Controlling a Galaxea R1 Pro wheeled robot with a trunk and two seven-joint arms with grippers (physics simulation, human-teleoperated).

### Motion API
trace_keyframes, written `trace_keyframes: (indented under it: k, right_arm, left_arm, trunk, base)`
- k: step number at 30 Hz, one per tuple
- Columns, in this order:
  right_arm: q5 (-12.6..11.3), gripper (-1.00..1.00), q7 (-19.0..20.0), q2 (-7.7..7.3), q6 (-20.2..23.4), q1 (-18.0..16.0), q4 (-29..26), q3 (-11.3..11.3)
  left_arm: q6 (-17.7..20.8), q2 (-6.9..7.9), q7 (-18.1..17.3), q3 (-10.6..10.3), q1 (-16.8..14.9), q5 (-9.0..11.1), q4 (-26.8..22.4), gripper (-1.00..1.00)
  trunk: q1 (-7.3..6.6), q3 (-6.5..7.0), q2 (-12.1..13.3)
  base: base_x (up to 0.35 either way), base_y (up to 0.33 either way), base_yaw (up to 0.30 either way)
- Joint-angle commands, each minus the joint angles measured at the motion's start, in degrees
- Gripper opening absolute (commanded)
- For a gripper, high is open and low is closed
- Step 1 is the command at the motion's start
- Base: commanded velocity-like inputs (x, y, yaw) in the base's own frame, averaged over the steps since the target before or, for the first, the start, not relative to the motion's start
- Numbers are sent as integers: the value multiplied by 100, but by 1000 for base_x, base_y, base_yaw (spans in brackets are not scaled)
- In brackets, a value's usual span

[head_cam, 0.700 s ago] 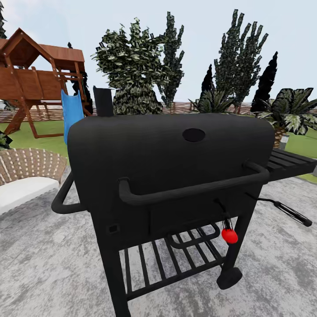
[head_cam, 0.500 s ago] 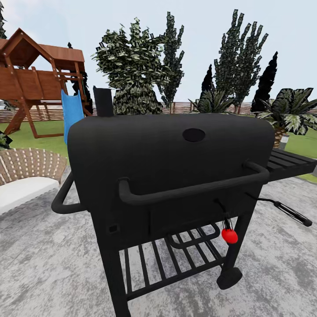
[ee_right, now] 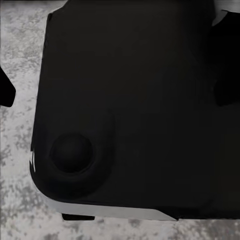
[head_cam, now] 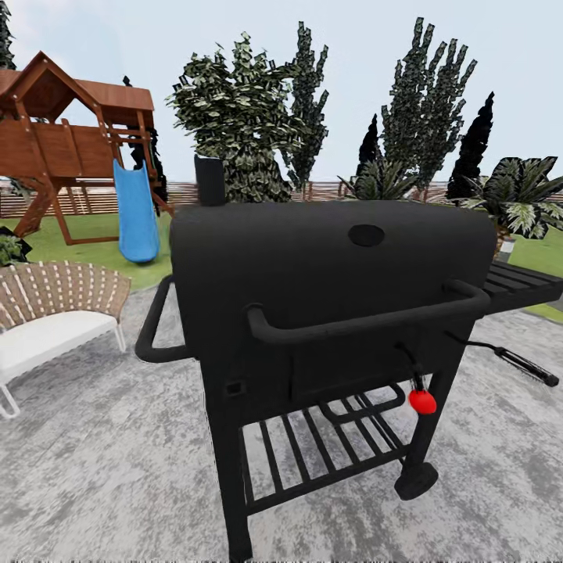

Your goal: Pick up the pesticide atomizer in the garden and spray insectifuge to fully cover both potted plants in the garden.

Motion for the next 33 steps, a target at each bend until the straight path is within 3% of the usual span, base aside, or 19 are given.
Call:
trace_keyframes:
  k: [1,10,23,33]
  right_arm:
    - [0,100,1,0,-1,-1,-2,-1]
    - [0,100,-5,0,-1,-2,-18,1]
    - [0,100,-16,0,-5,-1,-19,1]
    - [0,100,-16,0,-2,-1,-20,1]
  left_arm:
    - [0,2,1,1,0,5,-7,100]
    - [-5,13,1,7,-2,8,-7,100]
    - [-6,59,1,13,-10,13,-33,100]
    - [-3,93,1,16,-18,17,-34,100]
  trunk:
    - [-2,-5,-3]
    - [-2,-5,-3]
    - [-2,-5,-3]
    - [-2,-5,-3]
  base:
    - [-203,249,100]
    - [-221,208,231]
    - [-44,24,264]
    - [-259,185,264]
